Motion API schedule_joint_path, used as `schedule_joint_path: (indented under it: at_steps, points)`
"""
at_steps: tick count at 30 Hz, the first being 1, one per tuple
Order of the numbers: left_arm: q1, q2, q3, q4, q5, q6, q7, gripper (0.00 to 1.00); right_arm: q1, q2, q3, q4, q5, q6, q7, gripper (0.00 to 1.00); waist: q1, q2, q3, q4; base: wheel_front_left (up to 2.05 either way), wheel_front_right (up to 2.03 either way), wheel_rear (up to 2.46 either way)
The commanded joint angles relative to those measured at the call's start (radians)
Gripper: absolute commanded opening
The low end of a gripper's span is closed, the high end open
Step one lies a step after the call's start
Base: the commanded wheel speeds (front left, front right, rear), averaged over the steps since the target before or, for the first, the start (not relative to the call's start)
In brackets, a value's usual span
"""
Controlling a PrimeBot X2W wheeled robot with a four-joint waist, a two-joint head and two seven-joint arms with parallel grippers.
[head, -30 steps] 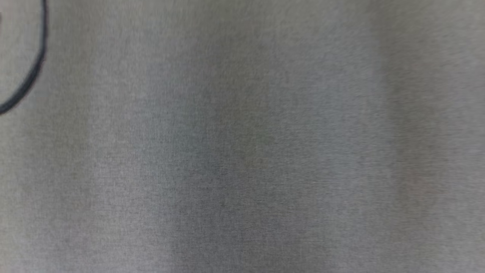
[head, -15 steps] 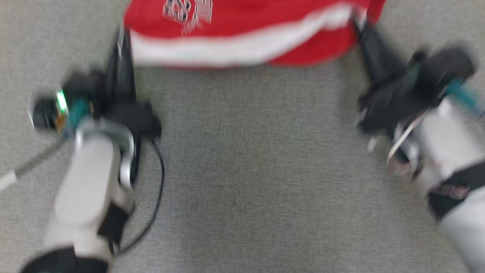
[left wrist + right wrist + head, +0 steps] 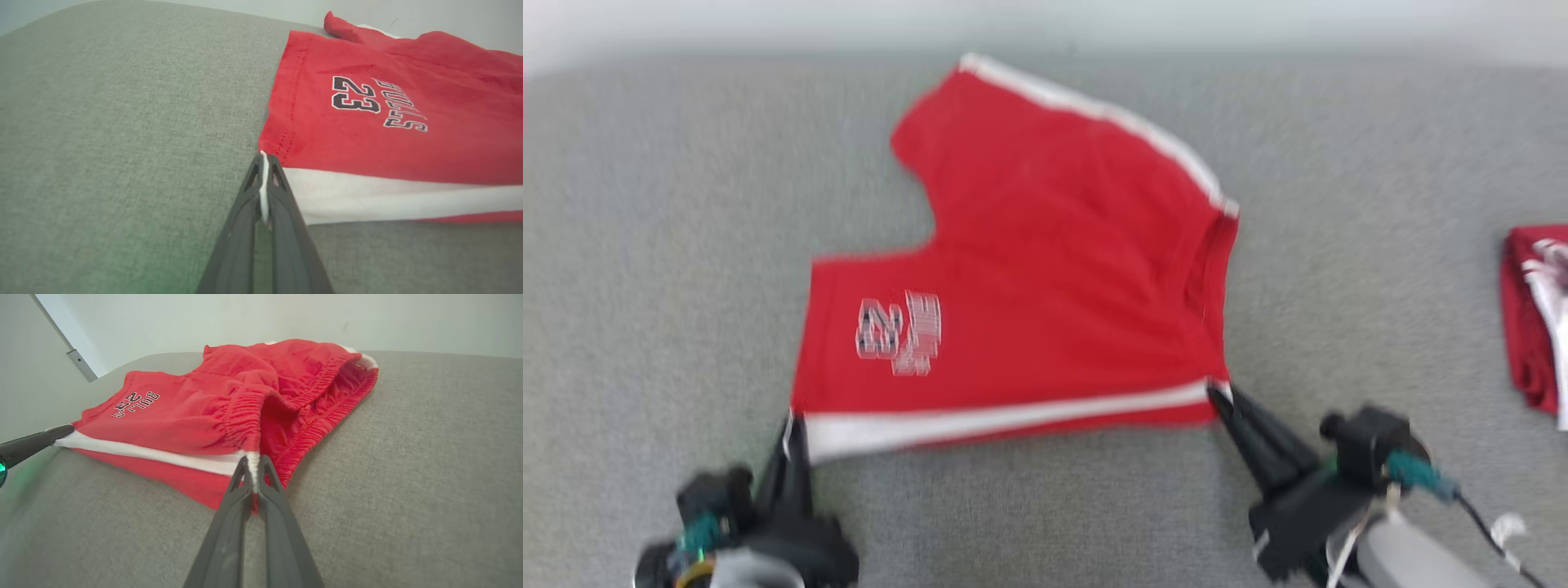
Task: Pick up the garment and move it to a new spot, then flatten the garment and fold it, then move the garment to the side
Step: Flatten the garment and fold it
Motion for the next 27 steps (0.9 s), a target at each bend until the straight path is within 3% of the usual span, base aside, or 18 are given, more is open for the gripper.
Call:
schedule_joint_path:
  at_steps: [1, 16, 27]
  points:
    - [0.072, -0.004, 0.025, 0.007, 0.017, -0.012, -0.003, 0.0, 0.062, 0.01, 0.003, 0.003, 0.023, -0.003, 0.0, 0.0, 0.0004, 0.0002, -0.153, -0.037, 0.0, 0.0, 0.0]
    - [0.309, -0.034, 0.071, 0.05, 0.035, -0.049, -0.003, 0.0, 0.367, 0.077, 0.022, 0.011, 0.068, -0.003, 0.0, 0.0, 0.0004, 0.0002, -0.323, -0.029, 0.0, 0.0, 0.0]
    - [0.366, -0.036, 0.074, 0.061, 0.033, -0.056, -0.003, 0.0, 0.447, 0.1, 0.067, 0.003, 0.08, -0.003, 0.0, 0.0, 0.0004, 0.0002, -0.342, -0.061, 0.0, 0.0, 0.0]
